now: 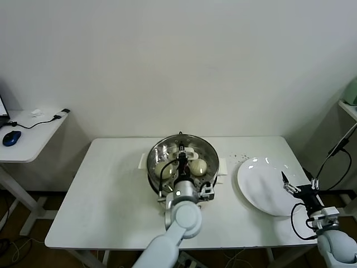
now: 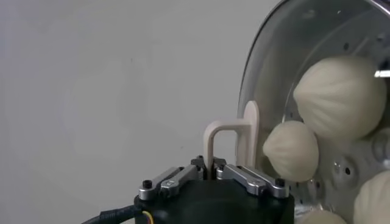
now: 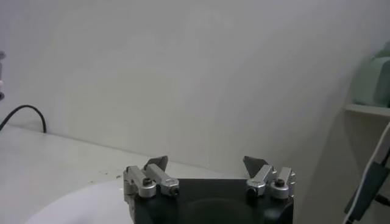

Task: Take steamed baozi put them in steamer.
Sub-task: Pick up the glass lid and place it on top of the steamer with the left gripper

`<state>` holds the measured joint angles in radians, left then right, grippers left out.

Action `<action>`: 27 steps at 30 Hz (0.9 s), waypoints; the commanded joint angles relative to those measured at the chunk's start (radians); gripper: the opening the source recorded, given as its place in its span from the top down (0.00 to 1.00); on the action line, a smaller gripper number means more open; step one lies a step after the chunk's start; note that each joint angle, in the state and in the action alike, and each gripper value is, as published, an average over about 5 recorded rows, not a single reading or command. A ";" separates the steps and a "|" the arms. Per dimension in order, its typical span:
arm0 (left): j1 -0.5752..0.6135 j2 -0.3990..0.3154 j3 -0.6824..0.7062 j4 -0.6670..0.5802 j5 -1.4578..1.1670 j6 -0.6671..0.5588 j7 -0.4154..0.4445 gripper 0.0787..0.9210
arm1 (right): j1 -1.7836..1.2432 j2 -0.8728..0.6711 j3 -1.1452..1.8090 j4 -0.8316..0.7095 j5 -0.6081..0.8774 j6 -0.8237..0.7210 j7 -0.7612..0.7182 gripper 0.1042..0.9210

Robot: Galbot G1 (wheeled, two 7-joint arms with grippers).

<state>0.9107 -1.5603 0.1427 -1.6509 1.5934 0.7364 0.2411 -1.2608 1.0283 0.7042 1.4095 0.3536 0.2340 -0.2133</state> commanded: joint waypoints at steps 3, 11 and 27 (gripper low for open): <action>-0.001 0.004 0.001 0.011 0.015 0.041 0.021 0.92 | 0.001 0.002 0.003 -0.002 -0.001 0.001 -0.001 0.12; -0.002 0.011 0.003 0.004 0.032 0.029 0.059 0.92 | 0.000 0.003 0.005 -0.003 -0.003 0.001 -0.001 0.12; 0.033 0.097 0.020 -0.159 -0.012 0.037 0.110 0.55 | 0.004 0.006 0.009 -0.011 -0.007 -0.001 -0.001 0.12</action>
<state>0.9181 -1.5098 0.1595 -1.7067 1.6108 0.7365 0.3157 -1.2576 1.0329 0.7130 1.4007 0.3482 0.2340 -0.2149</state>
